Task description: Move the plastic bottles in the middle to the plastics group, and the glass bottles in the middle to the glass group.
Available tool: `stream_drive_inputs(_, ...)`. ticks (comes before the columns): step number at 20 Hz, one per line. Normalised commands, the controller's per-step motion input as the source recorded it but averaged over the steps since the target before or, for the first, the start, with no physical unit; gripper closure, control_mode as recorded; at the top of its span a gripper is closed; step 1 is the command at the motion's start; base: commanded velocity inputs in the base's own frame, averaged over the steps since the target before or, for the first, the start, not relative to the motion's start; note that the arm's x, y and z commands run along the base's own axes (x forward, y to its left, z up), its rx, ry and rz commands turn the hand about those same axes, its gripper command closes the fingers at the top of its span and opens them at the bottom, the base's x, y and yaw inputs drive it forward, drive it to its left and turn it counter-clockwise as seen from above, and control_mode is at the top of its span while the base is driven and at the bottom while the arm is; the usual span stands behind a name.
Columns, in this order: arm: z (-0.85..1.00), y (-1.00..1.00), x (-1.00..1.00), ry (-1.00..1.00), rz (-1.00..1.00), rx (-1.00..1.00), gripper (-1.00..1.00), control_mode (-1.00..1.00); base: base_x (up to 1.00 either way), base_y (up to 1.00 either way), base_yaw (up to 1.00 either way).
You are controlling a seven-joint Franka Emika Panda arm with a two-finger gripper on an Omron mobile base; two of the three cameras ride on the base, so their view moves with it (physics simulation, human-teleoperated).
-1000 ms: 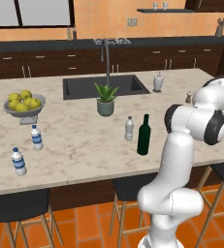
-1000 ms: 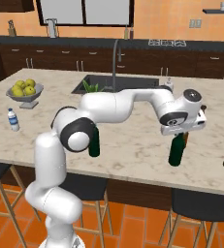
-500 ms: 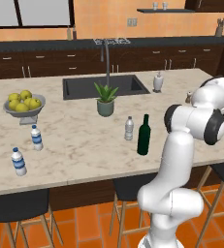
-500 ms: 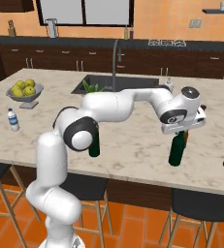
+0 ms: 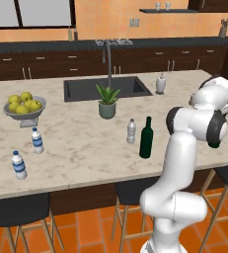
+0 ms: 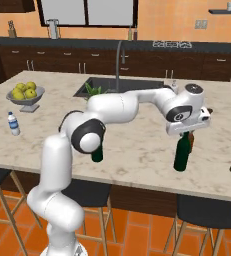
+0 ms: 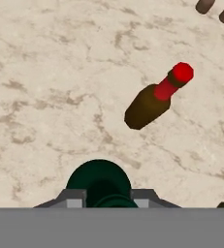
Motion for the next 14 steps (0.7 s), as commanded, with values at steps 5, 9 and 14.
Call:
stream_drive_inputs(5, -0.41, 0.02, 0.08, 0.11, 0.00, 0.00, 1.00, -1.00, 0.00, 0.00, 0.00)
stream_drive_inputs(9, -0.42, -0.01, -0.01, 0.09, 0.00, 0.00, -1.00, -1.00, 0.00, 0.00, 0.00)
stream_drive_inputs(14, -0.26, -0.06, -0.06, 0.01, 0.00, 0.00, -1.00, -1.00, 0.00, 0.00, 0.00)
